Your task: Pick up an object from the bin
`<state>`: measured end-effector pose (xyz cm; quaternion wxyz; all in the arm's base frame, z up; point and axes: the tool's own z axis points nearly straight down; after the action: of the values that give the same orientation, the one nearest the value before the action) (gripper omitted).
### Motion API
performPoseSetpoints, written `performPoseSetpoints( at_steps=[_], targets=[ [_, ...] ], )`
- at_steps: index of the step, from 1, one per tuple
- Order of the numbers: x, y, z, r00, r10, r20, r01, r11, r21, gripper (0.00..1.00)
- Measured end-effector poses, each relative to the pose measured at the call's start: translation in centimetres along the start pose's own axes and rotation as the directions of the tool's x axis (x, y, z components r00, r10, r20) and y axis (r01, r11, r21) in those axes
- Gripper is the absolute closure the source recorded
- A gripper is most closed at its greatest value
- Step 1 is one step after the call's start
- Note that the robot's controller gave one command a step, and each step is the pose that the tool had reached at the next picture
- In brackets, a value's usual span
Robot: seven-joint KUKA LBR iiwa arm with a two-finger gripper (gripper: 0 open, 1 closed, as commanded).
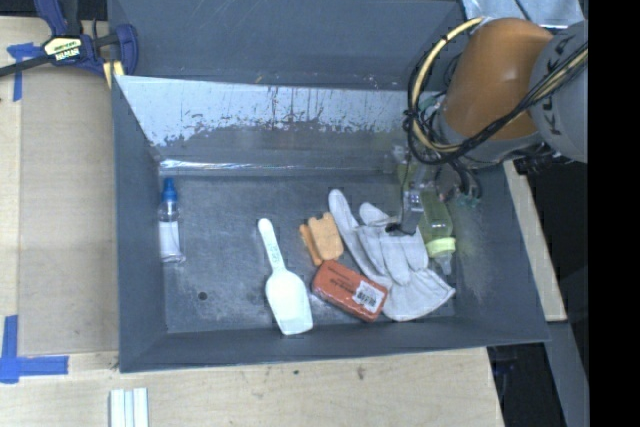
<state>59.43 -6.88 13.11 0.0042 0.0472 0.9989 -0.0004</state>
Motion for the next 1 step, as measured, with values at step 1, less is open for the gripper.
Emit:
performPoseSetpoints(
  at_steps=[1],
  targets=[
    [0.63, 1.18, 4.44, 1.0, -0.031, -0.004, 0.031, 1.0, 0.0, 0.0]
  ],
)
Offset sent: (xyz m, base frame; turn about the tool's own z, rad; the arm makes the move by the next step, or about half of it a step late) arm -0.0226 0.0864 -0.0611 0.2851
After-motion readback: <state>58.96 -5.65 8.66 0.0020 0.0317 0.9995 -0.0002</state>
